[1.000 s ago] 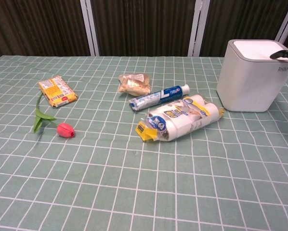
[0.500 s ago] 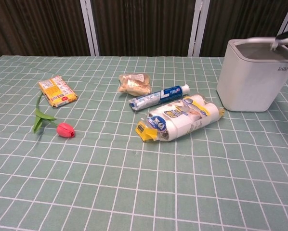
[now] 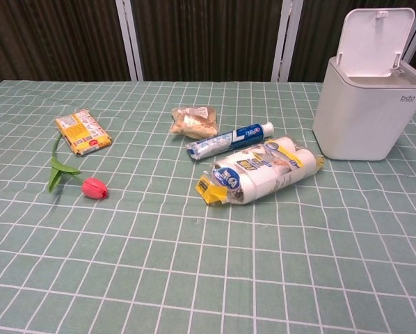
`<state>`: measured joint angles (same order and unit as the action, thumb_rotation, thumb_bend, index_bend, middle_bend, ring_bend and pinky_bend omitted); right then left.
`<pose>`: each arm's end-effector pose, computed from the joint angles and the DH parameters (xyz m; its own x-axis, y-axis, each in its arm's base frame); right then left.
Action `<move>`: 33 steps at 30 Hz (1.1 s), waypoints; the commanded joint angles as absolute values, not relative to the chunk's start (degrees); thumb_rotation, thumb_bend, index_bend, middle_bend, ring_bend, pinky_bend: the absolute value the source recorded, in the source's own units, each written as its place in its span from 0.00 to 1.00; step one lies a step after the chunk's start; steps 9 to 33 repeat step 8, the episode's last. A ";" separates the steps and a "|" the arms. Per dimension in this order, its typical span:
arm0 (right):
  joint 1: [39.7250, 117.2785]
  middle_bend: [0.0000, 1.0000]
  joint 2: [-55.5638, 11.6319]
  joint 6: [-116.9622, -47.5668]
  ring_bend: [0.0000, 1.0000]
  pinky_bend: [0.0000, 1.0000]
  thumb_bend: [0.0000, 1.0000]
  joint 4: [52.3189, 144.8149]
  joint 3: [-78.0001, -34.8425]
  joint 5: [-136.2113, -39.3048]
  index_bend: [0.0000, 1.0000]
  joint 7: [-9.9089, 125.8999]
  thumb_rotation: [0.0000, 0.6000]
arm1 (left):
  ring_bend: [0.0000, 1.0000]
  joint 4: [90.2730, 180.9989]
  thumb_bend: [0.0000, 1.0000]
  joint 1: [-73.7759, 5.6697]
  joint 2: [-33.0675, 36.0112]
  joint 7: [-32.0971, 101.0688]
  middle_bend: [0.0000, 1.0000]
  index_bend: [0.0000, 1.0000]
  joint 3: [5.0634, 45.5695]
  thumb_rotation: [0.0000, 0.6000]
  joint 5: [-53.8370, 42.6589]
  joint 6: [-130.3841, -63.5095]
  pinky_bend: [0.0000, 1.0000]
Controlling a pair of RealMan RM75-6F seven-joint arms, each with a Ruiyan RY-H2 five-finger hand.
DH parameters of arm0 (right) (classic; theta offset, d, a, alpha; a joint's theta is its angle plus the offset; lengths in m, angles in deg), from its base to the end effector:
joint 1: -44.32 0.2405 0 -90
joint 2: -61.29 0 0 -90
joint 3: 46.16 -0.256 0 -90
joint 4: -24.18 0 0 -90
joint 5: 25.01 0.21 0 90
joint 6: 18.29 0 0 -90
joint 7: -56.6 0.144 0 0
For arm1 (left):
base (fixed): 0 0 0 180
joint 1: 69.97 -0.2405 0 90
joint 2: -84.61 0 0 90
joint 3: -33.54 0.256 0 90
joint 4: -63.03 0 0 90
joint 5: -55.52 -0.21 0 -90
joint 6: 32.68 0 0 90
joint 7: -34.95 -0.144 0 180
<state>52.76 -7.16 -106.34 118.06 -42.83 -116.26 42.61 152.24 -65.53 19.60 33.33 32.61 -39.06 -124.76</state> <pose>-0.2807 -0.1743 0.1214 0.5309 -0.0070 0.8474 -0.8365 -0.1641 0.5228 -0.2975 0.1703 0.1614 0.4513 -0.0898 0.8878 0.8758 -0.1463 -0.4600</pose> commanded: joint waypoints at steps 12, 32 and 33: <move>51.97 0.00 -6.85 -103.39 0.00 0.00 0.38 118.24 -43.13 -114.89 0.00 43.28 1.00 | 0.00 152.93 0.46 -65.62 19.83 32.49 0.00 0.00 32.79 1.00 -38.41 -124.02 0.05; 51.97 0.00 -6.85 -103.39 0.00 0.00 0.38 118.24 -43.13 -114.89 0.00 43.28 1.00 | 0.00 152.93 0.46 -65.62 19.83 32.49 0.00 0.00 32.79 1.00 -38.41 -124.02 0.05; 51.97 0.00 -6.85 -103.39 0.00 0.00 0.38 118.24 -43.13 -114.89 0.00 43.28 1.00 | 0.00 152.93 0.46 -65.62 19.83 32.49 0.00 0.00 32.79 1.00 -38.41 -124.02 0.05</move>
